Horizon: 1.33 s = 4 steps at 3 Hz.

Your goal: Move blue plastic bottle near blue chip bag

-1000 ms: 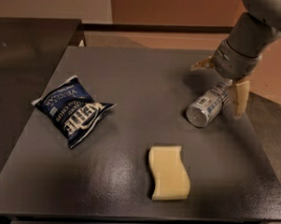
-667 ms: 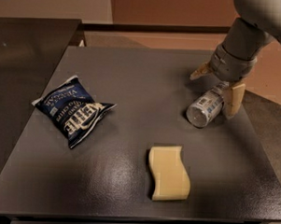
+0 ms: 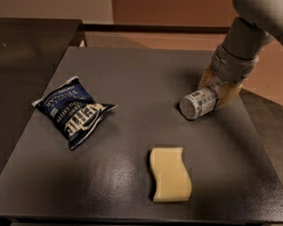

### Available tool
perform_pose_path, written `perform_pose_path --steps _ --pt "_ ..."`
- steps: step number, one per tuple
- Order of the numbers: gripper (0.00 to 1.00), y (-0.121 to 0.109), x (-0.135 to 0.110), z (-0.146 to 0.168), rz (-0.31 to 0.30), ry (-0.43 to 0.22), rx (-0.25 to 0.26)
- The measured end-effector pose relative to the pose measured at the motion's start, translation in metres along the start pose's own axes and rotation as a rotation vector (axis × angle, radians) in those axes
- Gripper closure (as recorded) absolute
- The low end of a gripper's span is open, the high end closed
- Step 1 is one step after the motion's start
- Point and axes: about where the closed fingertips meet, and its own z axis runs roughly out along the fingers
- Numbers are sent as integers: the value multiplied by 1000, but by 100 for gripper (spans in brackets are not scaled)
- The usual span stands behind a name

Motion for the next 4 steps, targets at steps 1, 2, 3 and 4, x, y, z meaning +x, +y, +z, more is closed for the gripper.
perform_pose_path --steps 1,2,3,4 --pt "82 -3 -16 -9 -28 1 14" --pt "100 -13 -50 -19 -94 -31 58" --pt "100 -29 -88 -22 -168 -63 100" --pt "100 -48 -119 -16 -231 -85 114"
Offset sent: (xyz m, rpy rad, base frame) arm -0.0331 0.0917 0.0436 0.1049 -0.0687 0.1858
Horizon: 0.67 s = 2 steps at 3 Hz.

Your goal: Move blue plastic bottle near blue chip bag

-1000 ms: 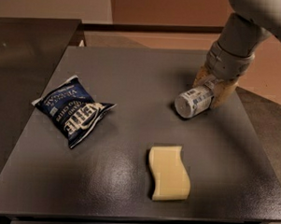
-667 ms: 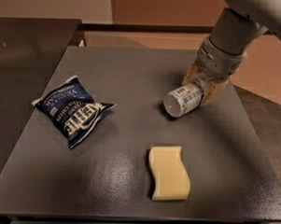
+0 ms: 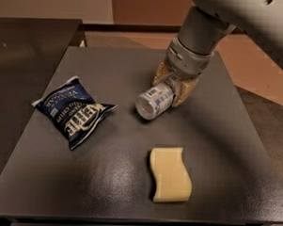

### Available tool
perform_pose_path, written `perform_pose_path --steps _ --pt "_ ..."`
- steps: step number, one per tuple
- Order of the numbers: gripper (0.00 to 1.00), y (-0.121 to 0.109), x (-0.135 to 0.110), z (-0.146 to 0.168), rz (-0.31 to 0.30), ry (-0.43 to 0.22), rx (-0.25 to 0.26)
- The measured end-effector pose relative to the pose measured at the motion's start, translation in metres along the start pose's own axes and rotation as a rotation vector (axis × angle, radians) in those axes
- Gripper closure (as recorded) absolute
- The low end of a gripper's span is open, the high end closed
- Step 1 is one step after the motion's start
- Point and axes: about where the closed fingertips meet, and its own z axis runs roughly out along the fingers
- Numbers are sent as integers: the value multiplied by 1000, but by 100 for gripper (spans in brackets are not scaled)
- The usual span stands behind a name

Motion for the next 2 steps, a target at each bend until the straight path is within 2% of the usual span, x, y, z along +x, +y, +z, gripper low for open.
perform_pose_path --steps 1,2 --pt "100 -23 -19 16 -61 -19 -4" --pt "82 -39 -36 25 -126 -18 4"
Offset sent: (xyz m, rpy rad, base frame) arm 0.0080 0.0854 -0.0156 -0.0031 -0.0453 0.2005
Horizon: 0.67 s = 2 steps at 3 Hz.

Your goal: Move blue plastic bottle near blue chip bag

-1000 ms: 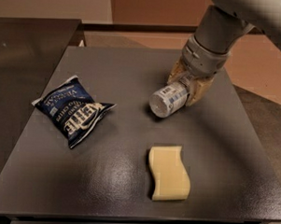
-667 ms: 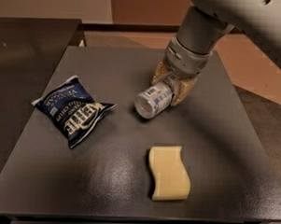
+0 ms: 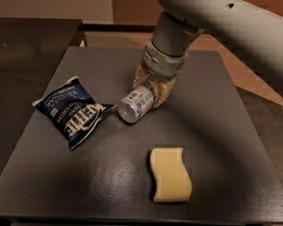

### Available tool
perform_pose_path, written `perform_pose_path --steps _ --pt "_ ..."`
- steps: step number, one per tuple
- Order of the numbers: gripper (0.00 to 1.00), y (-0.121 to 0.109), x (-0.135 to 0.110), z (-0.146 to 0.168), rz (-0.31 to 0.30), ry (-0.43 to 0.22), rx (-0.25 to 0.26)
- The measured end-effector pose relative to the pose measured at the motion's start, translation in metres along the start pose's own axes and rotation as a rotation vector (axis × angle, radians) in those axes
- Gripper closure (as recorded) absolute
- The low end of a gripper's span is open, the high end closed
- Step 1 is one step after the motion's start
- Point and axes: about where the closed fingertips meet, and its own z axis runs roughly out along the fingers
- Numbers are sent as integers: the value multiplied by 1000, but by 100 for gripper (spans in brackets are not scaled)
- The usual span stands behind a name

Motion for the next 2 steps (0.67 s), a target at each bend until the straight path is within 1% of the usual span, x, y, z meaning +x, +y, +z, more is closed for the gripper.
perform_pose_path --steps 1,2 --pt "59 -9 -13 11 -43 -1 2" --pt "35 -15 -23 21 -59 -6 10"
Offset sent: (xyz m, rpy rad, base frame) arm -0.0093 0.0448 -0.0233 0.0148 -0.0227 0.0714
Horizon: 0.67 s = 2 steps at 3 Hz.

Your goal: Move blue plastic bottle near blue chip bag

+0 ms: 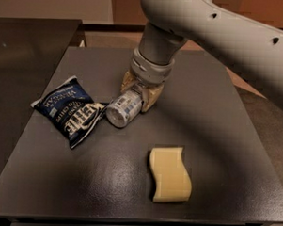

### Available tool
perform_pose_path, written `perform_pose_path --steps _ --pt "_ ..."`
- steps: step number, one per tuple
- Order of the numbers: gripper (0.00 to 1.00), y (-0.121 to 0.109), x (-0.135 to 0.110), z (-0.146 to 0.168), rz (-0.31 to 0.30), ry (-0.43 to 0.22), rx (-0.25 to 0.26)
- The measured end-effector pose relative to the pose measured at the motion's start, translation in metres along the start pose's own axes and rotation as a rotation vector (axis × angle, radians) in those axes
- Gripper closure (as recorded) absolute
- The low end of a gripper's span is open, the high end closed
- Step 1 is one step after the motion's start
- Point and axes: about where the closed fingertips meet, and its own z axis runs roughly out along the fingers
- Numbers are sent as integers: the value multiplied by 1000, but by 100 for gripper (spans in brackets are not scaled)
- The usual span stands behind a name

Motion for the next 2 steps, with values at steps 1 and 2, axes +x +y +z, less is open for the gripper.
perform_pose_path --steps 1,2 --pt "13 0 0 0 -1 0 0" --pt "0 0 -1 0 -2 0 0"
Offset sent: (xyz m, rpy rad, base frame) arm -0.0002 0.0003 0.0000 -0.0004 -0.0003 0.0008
